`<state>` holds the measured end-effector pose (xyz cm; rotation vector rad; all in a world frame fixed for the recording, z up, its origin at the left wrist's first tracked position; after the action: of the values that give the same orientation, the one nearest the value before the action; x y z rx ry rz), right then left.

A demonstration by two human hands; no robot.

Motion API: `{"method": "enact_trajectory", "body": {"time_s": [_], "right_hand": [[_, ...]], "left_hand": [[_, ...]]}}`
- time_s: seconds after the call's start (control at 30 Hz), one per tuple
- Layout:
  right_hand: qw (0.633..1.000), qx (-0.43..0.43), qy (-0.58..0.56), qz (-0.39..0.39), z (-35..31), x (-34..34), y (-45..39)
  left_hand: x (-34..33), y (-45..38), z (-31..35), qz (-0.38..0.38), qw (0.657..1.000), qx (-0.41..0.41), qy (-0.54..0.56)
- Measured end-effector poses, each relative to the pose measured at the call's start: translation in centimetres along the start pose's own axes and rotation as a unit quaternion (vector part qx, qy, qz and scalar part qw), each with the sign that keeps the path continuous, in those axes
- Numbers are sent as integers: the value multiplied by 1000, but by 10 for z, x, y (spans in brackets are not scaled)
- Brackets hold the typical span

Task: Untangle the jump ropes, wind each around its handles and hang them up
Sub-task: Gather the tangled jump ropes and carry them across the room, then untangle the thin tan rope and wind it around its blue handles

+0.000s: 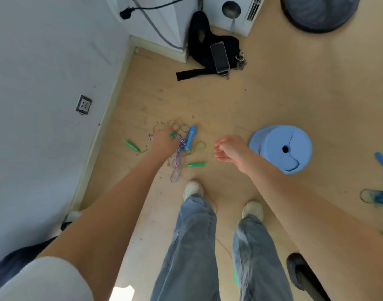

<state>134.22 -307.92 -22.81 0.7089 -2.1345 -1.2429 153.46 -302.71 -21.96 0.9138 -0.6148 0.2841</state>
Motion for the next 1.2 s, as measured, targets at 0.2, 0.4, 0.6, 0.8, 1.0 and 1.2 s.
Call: {"method": "enact_trajectory", "body": {"time_s": [0.2, 0.4, 0.6, 0.8, 1.0, 1.2], "right_hand": [[987, 81, 140, -6, 9, 35, 4], [873, 227, 427, -68, 25, 54, 19], [745, 250, 601, -145, 90, 22, 11], [616, 262, 691, -273, 205, -81, -10], [391, 334, 790, -332, 380, -182, -128], [275, 430, 829, -227, 488, -244, -269]], "left_hand": [[-36, 46, 11, 4, 997, 28, 65], [-82, 107, -20, 107, 971, 125, 176], [-151, 192, -109, 224, 901, 235, 287], [-267, 251, -212, 230, 847, 321, 356], [-461, 238, -319, 212, 798, 390, 408], [-590, 163, -396, 244, 777, 400, 421]]}}
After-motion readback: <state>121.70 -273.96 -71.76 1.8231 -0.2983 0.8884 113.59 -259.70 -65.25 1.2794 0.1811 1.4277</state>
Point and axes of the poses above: each hand's wrist, its own y-axis away from the middle knuckle, its own x-axis out of the back of the hand, z = x × y, the point moved 10 cm from there along -y, towards the middle knuckle, and after that the axes turned 9 degrees about y, right-handed, at the moved point
